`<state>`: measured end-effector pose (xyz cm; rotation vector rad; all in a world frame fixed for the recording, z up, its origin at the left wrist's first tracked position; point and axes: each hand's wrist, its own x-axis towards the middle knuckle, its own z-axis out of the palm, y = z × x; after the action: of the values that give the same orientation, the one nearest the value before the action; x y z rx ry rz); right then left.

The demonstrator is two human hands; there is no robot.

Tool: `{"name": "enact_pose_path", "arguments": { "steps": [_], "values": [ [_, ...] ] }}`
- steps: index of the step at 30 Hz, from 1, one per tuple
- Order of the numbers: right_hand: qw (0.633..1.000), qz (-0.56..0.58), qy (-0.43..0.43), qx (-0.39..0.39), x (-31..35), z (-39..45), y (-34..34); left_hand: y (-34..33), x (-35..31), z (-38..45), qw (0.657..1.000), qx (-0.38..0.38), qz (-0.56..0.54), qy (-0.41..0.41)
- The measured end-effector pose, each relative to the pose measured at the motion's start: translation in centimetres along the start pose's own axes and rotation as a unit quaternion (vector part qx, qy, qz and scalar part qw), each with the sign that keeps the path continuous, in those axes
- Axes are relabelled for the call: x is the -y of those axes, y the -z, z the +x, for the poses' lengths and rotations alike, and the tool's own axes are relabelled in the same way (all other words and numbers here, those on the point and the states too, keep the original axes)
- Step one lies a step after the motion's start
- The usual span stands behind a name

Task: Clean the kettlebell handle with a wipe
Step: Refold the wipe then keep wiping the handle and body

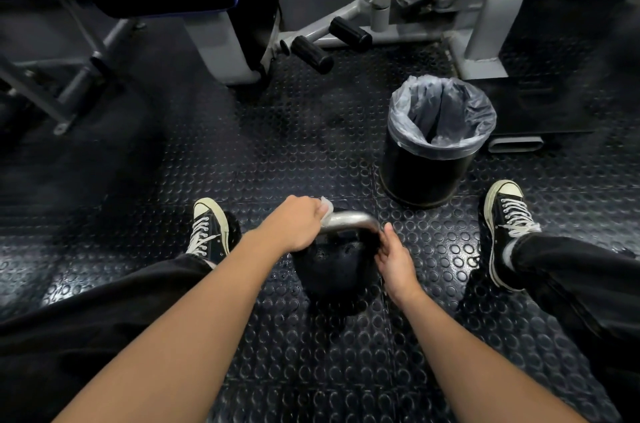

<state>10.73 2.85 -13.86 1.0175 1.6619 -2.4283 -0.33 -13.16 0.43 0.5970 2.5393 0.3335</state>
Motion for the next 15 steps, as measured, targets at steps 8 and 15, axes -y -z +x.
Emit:
{"name": "enact_pose_path", "arguments": {
  "steps": [8,15],
  "values": [
    [1.000,-0.003,-0.005,0.001,-0.1,0.0,0.0,-0.3,0.7,-1.0,0.999,-0.014,0.037,0.019],
    [1.000,-0.014,-0.003,-0.011,-0.3,0.2,0.0,-0.1,-0.3,-0.8,0.999,-0.014,0.034,0.028]
  ]
}}
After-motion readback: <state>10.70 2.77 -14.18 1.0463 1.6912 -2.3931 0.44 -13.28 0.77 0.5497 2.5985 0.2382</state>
